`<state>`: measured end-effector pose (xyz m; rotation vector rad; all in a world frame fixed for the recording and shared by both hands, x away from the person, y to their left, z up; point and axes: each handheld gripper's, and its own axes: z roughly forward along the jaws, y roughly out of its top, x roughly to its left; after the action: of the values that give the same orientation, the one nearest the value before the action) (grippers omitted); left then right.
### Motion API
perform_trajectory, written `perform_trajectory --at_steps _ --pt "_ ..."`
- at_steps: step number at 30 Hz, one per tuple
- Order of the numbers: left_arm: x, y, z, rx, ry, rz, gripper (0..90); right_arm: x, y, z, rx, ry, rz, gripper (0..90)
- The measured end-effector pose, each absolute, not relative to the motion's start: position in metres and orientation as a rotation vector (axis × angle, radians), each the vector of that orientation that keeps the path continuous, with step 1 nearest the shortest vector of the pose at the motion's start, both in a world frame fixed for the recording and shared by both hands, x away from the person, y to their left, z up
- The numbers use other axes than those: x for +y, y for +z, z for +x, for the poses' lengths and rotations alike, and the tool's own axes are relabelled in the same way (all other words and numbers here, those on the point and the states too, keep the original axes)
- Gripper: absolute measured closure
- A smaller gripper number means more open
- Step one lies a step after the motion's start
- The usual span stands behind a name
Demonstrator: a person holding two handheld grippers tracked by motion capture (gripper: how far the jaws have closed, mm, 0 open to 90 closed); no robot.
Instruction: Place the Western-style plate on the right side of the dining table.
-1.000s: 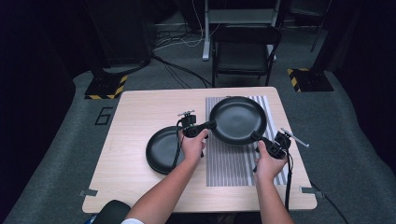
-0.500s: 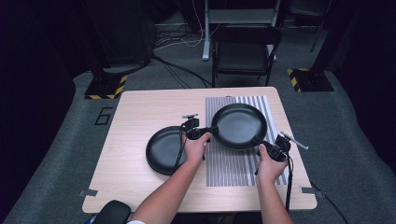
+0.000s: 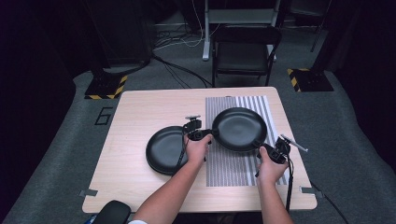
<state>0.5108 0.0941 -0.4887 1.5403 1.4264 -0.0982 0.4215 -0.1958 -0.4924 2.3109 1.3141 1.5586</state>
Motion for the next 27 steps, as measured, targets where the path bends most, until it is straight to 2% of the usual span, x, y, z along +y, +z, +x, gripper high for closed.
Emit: perform_trajectory --at_steps 27 --pt "0.096 -0.499 0.52 1.5 -0.078 1.555 73.2 -0.192 -0.505 0.439 1.383 1.516 2.365 72.3"
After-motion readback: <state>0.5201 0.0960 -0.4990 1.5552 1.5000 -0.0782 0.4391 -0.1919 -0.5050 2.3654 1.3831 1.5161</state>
